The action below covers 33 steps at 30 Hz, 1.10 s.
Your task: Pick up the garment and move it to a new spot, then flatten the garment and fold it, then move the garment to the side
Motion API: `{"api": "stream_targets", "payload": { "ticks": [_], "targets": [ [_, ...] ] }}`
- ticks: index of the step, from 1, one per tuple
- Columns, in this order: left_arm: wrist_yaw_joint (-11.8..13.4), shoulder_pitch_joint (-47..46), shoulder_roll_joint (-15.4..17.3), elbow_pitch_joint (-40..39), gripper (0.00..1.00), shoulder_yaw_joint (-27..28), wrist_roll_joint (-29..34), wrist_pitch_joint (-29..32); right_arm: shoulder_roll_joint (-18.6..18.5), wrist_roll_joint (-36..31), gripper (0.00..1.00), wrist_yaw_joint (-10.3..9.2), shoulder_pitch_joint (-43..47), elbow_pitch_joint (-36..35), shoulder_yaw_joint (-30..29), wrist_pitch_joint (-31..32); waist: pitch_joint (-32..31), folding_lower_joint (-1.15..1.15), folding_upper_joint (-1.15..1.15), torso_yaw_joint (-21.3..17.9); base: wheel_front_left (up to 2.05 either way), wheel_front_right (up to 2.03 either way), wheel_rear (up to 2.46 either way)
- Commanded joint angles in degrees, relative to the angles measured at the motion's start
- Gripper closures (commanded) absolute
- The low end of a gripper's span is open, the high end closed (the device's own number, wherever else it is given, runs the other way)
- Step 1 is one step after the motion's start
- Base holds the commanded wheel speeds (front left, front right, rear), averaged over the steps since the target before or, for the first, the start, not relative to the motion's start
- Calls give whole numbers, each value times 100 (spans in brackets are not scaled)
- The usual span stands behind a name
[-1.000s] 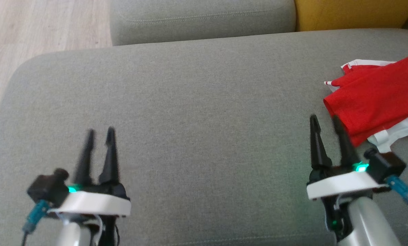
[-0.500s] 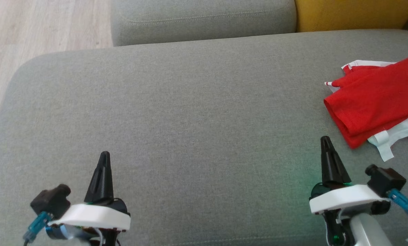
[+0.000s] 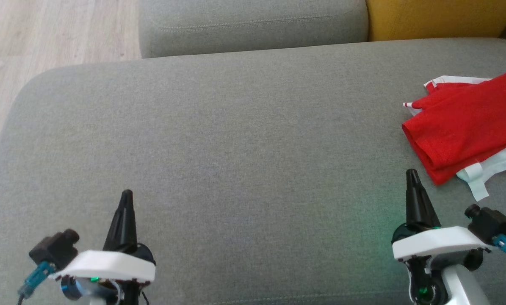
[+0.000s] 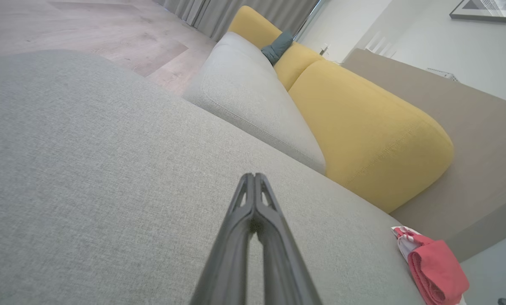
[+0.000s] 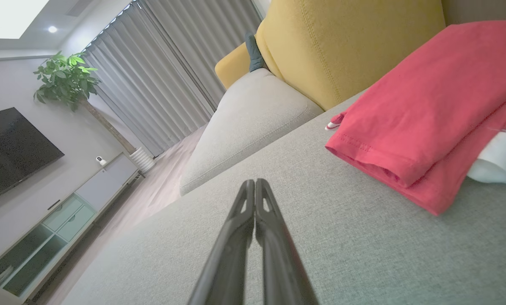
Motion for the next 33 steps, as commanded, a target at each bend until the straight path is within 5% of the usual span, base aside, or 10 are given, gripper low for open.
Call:
{"api": "stream_targets", "payload": {
  "ticks": [1, 33],
  "targets": [
    [-49, -337, 91, -171, 100, 138, -169, 48, -82, 183, 100, -1, -231, -209, -36, 35, -2, 0, 0, 2, 0, 0, 0],
    [-164, -505, 150, 47, 100, 425, -2050, 546, -121, 2107, 100, -3, -215, -287, -310, 524, -50, 0, 0, 35, 0, 0, 0]
  ]
}}
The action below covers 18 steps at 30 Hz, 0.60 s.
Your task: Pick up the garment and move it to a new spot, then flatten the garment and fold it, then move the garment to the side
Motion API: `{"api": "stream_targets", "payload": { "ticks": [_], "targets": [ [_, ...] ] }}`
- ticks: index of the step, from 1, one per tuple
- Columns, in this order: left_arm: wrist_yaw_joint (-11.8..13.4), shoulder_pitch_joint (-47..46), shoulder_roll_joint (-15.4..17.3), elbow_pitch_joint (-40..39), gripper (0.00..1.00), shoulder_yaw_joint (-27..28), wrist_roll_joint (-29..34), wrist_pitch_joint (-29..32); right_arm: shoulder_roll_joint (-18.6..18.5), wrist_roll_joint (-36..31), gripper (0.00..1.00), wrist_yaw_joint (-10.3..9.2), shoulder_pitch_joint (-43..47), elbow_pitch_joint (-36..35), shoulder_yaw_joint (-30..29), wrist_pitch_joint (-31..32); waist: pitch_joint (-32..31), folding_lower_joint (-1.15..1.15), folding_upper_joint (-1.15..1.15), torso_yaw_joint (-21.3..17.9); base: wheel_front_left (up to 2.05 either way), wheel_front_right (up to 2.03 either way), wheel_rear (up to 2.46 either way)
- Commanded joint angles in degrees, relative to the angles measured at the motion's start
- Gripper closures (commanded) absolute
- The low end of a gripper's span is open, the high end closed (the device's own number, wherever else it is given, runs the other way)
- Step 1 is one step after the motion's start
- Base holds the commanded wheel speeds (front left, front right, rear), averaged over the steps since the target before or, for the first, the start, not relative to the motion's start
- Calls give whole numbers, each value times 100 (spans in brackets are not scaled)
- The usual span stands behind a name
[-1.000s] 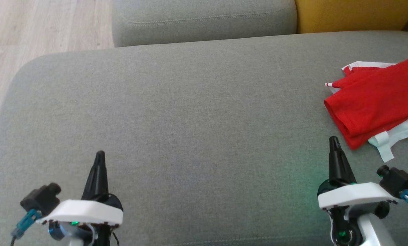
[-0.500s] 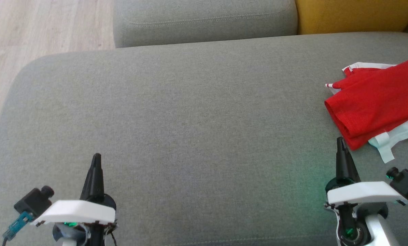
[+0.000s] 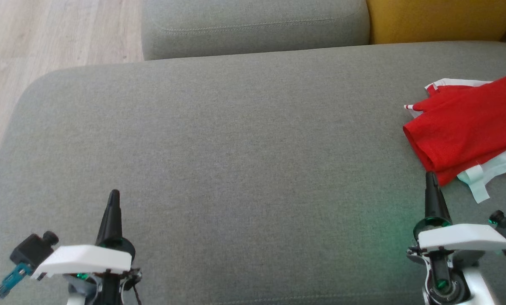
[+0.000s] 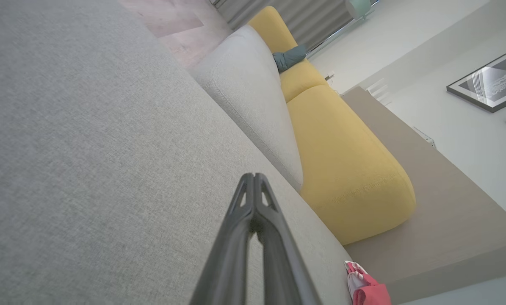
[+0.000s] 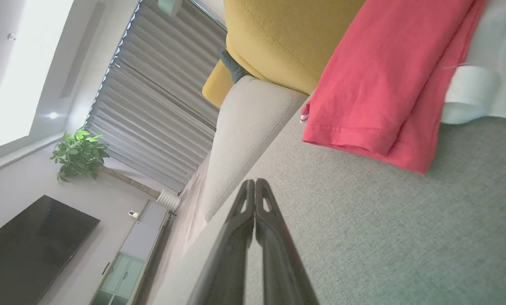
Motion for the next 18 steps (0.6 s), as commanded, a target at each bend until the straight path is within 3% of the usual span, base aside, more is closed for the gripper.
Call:
{"api": "stream_targets", "payload": {
  "ticks": [1, 18],
  "targets": [
    [-60, -325, 97, -156, 100, 138, -171, 57, -105, 192, 100, -3, -215, -219, 12, 57, -3, 0, 0, 2, 0, 0, 0],
    [-117, -412, 114, -40, 100, 300, -1097, 321, -112, 1140, 100, -3, -209, -256, -144, 316, -26, 0, 0, 18, 0, 0, 0]
  ]
}}
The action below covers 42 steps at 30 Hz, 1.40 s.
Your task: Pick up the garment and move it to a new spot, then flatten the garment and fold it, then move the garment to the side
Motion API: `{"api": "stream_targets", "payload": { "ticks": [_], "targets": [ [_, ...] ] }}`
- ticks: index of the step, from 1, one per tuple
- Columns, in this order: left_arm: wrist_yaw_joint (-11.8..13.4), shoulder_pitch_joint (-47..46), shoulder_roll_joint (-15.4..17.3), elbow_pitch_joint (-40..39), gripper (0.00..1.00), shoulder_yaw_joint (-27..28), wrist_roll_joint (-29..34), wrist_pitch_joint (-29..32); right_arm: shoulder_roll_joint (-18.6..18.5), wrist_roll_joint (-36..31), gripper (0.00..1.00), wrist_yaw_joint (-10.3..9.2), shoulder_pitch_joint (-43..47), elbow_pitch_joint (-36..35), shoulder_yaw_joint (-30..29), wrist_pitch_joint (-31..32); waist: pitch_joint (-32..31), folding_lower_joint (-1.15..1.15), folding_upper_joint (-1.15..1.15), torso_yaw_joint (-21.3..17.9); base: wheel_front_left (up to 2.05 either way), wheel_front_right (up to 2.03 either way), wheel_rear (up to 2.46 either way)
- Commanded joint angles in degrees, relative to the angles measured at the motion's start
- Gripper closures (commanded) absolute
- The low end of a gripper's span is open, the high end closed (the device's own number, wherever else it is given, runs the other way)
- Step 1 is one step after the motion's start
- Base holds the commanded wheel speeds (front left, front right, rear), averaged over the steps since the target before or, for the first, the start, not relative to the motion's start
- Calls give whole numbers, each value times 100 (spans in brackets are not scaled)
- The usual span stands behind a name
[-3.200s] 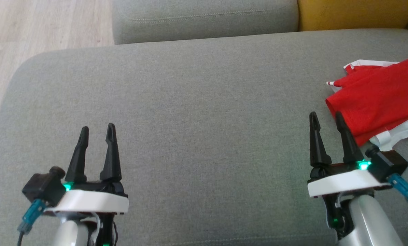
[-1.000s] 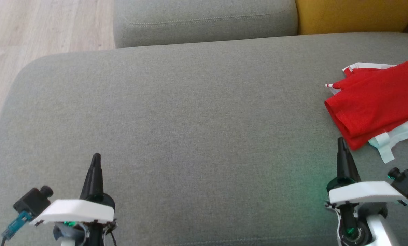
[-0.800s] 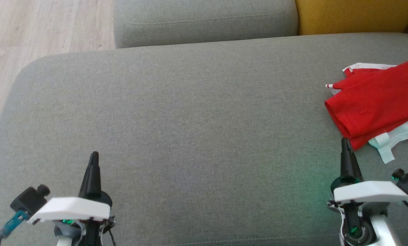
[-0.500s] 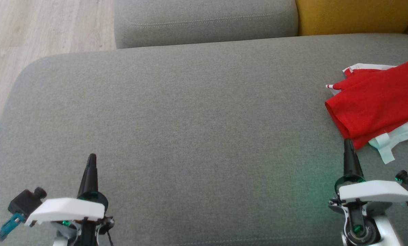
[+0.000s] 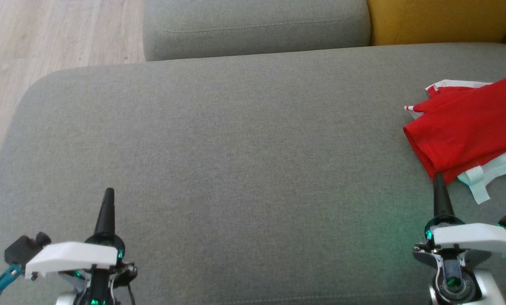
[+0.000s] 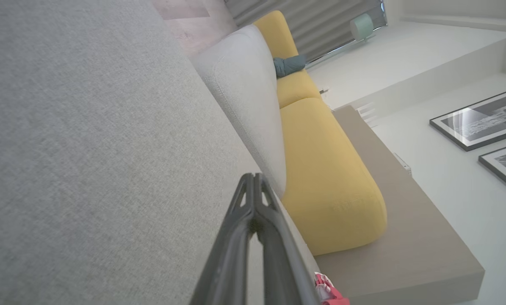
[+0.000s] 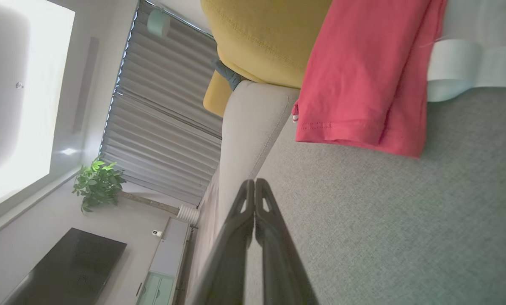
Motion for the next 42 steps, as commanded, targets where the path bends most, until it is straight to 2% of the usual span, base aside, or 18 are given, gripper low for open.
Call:
{"api": "stream_targets", "payload": {
  "ticks": [1, 42],
  "targets": [
    [-67, -313, 96, -169, 100, 155, -127, 33, -109, 139, 100, -2, -209, -226, 41, 37, -1, 0, 0, 1, 0, 0, 0],
    [-216, -545, 118, 138, 100, 611, -2527, 752, -101, 2594, 100, -4, -196, -321, -402, 745, -64, 0, 0, 44, 0, 0, 0]
  ]
}}
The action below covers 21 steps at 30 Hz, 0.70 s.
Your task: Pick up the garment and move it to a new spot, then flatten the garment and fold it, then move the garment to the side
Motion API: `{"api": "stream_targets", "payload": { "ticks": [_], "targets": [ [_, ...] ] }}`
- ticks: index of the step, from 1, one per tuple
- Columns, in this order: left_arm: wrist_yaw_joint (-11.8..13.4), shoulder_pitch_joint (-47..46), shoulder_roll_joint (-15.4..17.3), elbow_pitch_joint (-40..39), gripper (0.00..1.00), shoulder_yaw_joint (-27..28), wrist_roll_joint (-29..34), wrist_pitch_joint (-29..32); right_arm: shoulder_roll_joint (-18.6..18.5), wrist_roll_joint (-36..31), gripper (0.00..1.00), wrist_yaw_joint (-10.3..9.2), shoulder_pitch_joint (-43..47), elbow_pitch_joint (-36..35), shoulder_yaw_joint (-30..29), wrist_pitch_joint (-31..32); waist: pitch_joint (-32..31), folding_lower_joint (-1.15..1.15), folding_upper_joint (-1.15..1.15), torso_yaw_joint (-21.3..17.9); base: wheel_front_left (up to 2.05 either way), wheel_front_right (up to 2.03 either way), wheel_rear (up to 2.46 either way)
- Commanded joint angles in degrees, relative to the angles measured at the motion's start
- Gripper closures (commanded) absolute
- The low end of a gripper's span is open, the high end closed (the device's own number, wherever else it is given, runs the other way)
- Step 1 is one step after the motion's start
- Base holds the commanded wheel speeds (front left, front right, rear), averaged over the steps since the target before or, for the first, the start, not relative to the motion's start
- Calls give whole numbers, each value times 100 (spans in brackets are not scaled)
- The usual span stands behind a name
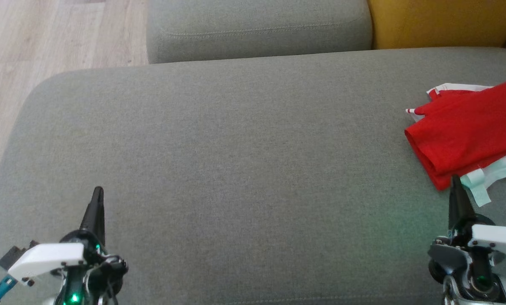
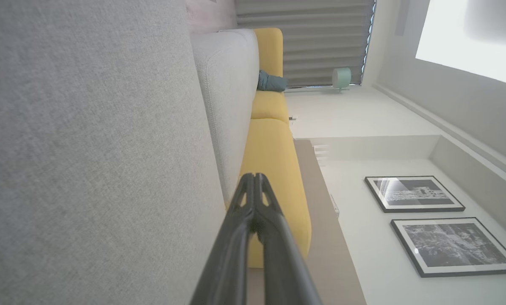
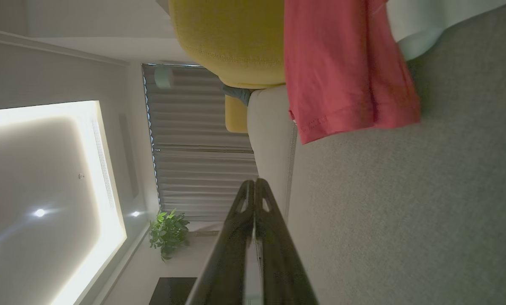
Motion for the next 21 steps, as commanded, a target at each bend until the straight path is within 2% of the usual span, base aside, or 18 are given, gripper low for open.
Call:
{"api": "stream_targets", "payload": {
  "ticks": [1, 6, 21],
  "targets": [
    [-43, -368, 110, -146, 100, 204, -129, 49, -101, 153, 100, -4, -197, -236, 81, 77, -1, 0, 0, 1, 0, 0, 0],
    [-59, -394, 110, -112, 100, 257, -391, 130, -99, 422, 100, -4, -196, -246, 29, 157, -8, 0, 0, 6, 0, 0, 0],
    [-59, -396, 92, -111, 100, 283, -370, 151, -80, 399, 100, -4, -198, -244, 2, 179, -8, 0, 0, 6, 0, 0, 0]
  ]
}}
